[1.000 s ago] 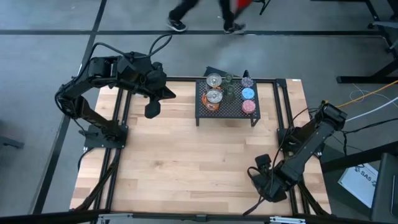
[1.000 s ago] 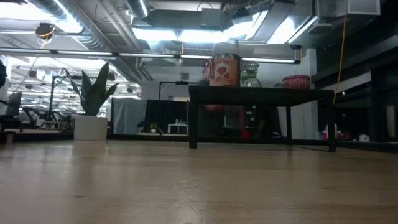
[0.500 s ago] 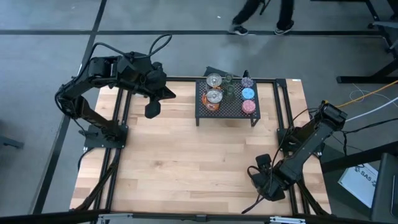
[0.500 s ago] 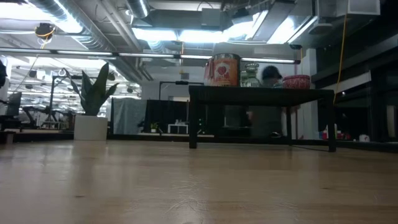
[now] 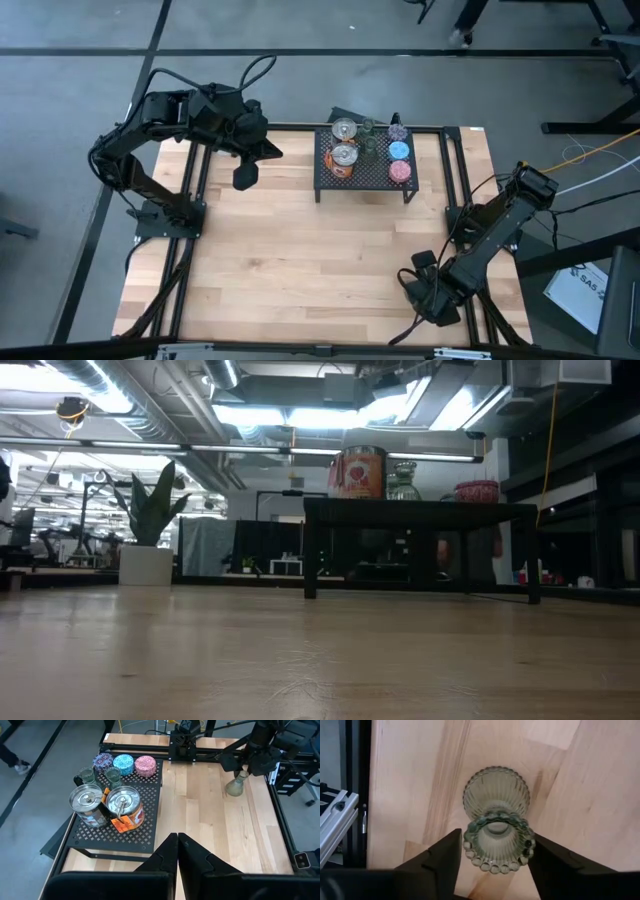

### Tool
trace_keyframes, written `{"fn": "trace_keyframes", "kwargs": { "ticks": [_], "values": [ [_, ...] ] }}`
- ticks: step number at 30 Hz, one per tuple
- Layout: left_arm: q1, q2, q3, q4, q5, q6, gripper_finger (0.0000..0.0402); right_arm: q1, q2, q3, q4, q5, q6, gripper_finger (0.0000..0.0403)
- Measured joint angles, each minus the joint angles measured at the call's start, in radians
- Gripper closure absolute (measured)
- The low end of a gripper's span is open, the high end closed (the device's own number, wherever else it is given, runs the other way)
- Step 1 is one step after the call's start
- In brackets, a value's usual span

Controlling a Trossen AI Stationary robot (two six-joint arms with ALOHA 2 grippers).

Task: Pick & Place candle stick holders
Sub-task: Put the green vase candle holder on the shelf aligned with the other green vase candle holders

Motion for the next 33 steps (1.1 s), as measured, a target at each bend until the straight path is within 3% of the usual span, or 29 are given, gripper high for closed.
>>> {"fn": "trace_keyframes", "kwargs": {
  "ticks": [8,17,26,33],
  "values": [
    [0.0,0.0,0.0,0.0,0.0,0.0,0.0399,0.0,0.0,0.001,0.001,-0.012,0.002,0.0232],
    [0.0,0.0,0.0,0.0,0.0,0.0,0.0395,-0.054,-0.031,0.039,-0.125,-0.046,0.029,0.0227],
    [0.0,0.0,0.0,0.0,-0.001,0.001,0.0399,-0.184,-0.117,0.114,-0.29,0.011,0.021,0.0231],
    [0.0,0.0,0.0,0.0,-0.003,0.028,0.0394,-0.347,-0.179,0.177,-0.351,0.075,0.018,0.023]
  ]
}}
